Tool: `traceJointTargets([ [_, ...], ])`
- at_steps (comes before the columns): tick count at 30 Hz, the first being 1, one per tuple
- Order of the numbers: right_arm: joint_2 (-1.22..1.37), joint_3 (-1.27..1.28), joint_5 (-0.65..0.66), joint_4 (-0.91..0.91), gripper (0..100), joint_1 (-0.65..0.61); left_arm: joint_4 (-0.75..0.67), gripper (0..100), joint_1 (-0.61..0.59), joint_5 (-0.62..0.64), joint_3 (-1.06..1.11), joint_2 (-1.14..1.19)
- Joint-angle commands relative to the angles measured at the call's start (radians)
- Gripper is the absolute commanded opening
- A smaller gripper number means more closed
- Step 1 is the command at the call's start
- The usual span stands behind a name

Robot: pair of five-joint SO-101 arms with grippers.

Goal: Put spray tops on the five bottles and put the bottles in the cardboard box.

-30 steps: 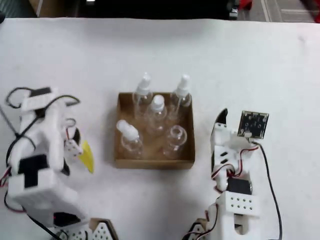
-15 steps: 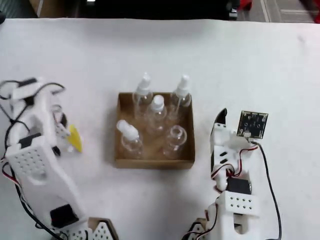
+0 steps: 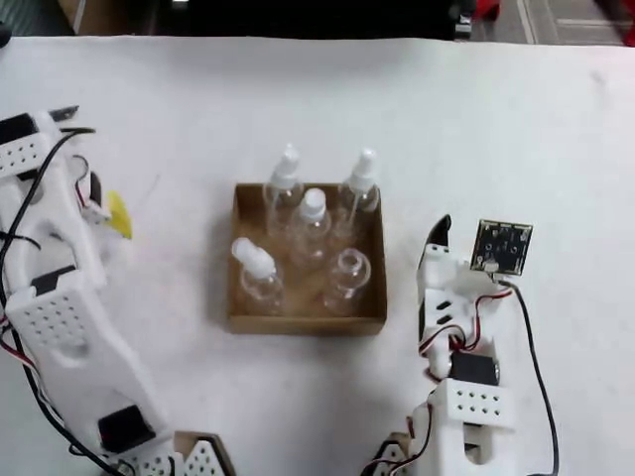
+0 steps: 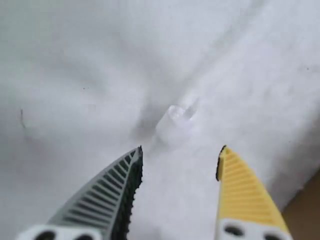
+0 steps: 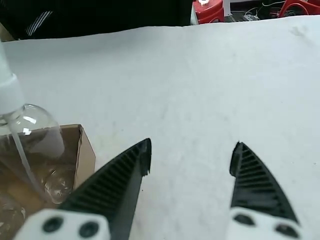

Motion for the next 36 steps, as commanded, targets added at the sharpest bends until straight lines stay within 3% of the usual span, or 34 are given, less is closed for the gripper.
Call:
traceJointTargets([
  [1, -0.012, -0.014, 0.012, -0.024, 23.3, -0.007, 0.017, 24, -0.012, -0.028, -0.025, -0.156],
  [4, -0.012, -0.014, 0.012, -0.024, 23.3, -0.007, 0.015, 24, -0.010, 0.054, 0.037, -0.292],
  [8, -0.012, -0.014, 0.012, -0.024, 23.3, -0.008, 0.012, 24, -0.064, 0.588, 0.186, -0.469],
  [11, -0.012, -0.014, 0.012, -0.024, 23.3, -0.008, 0.012, 24, 0.001, 0.833, 0.272, -0.578],
  [14, -0.005, -0.014, 0.012, -0.024, 23.3, -0.019, -0.011, 24, 0.088, 0.882, 0.368, -0.619],
  [17, -0.004, -0.014, 0.012, -0.022, 23.3, -0.047, -0.084, 24, 0.096, 0.905, 0.489, -0.601],
  [22, -0.004, -0.011, 0.012, -0.022, 23.3, -0.050, -0.198, 25, 0.094, 1.157, 0.661, -0.509],
  [26, -0.004, -0.011, 0.012, -0.021, 23.3, -0.048, -0.204, 25, 0.084, 1.278, 0.643, -0.447],
  [36, -0.004, -0.011, 0.012, -0.022, 23.3, -0.051, -0.207, 25, 0.012, 1.413, 0.496, -0.429],
])
